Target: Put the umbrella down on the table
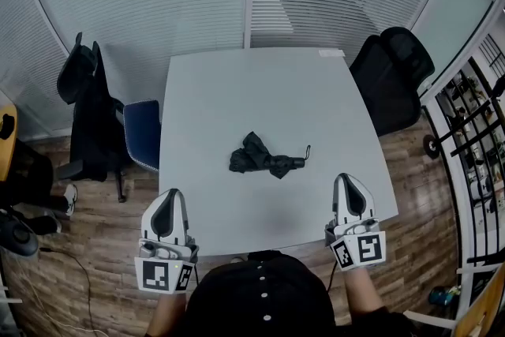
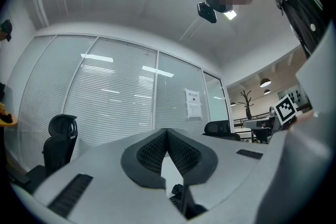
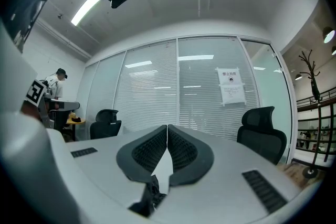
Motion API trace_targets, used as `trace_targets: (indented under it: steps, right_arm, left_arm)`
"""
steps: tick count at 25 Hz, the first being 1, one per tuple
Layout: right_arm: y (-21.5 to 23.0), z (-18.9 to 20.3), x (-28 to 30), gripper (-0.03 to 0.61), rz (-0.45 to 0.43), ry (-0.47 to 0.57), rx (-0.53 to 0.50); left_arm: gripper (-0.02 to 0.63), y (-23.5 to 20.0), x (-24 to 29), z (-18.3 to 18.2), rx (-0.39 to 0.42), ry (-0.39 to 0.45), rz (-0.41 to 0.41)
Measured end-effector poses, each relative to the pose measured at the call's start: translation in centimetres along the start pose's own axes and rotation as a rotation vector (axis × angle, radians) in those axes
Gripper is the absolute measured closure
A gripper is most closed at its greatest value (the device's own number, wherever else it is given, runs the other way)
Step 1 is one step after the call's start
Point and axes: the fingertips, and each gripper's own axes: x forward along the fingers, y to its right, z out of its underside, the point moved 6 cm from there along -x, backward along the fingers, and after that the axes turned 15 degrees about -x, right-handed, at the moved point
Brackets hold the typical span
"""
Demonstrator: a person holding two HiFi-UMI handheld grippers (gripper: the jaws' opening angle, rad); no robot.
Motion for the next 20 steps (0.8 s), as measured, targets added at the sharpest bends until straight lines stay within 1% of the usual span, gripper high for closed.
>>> trace_targets:
  steps: [6, 20]
  right_arm:
    - [-0.1, 0.3, 0.7, 0.548, -0.007, -0.009, -0.002]
    - [-0.7, 0.3, 2.0, 0.549, -0.028, -0.016, -0.028]
  left_arm:
    - [0.600, 0.0, 0.2, -0.1, -0.012, 0.005, 0.002]
    - [0.600, -0.3, 0.6, 0.0, -0.011, 0.002, 0.002]
